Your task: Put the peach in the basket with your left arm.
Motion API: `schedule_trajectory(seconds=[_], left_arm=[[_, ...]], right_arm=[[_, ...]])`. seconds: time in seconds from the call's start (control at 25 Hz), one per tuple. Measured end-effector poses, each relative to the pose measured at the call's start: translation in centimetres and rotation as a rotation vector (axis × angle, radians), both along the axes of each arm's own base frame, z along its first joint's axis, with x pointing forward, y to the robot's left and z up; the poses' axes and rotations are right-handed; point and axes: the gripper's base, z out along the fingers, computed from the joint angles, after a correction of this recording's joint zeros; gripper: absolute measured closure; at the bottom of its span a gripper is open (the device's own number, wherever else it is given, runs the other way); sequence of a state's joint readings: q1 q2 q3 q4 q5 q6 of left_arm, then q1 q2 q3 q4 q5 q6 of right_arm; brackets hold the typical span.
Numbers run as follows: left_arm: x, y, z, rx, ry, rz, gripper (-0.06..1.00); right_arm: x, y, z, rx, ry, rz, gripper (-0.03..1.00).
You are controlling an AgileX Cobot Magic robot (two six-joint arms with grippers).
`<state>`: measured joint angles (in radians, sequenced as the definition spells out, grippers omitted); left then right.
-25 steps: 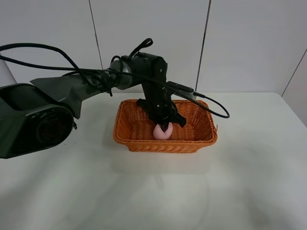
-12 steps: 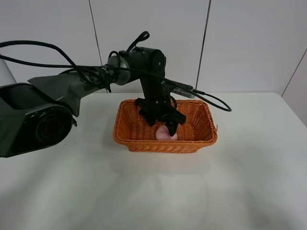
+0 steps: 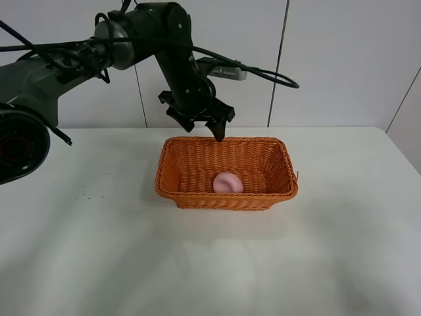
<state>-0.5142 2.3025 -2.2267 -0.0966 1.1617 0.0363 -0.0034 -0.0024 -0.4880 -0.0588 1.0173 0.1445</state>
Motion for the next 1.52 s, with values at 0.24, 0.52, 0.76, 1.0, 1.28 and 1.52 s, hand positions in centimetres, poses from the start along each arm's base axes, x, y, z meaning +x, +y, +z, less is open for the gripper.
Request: schedule_trajectory(seconds=[0.24, 0.52, 0.76, 1.0, 1.28, 1.52], left_arm=[[3.9, 8.3, -0.9, 0.012, 0.014, 0.168, 0.10], [6.6, 19.6, -1.0, 0.013, 0.016, 0.404, 0.10], [6.7, 23.6, -1.5, 0.019, 0.036, 0.490, 0.10], [4.3, 23.9, -1.4, 0.061, 0.111, 0.487, 0.10], [-0.2, 23.9, 0.5, 0.072, 0.164, 0.489, 0.10], [-7.6, 24.0, 1.1, 0.100, 0.263, 0.485, 0.10]], right_arm=[[0.0, 0.0, 0.0, 0.000, 0.000, 0.000, 0.27], [0.0, 0.0, 0.0, 0.000, 0.000, 0.000, 0.27], [0.0, 0.0, 0.0, 0.000, 0.000, 0.000, 0.27], [0.0, 0.0, 0.0, 0.000, 0.000, 0.000, 0.27], [0.0, 0.0, 0.0, 0.000, 0.000, 0.000, 0.27], [0.0, 0.0, 0.0, 0.000, 0.000, 0.000, 0.27]])
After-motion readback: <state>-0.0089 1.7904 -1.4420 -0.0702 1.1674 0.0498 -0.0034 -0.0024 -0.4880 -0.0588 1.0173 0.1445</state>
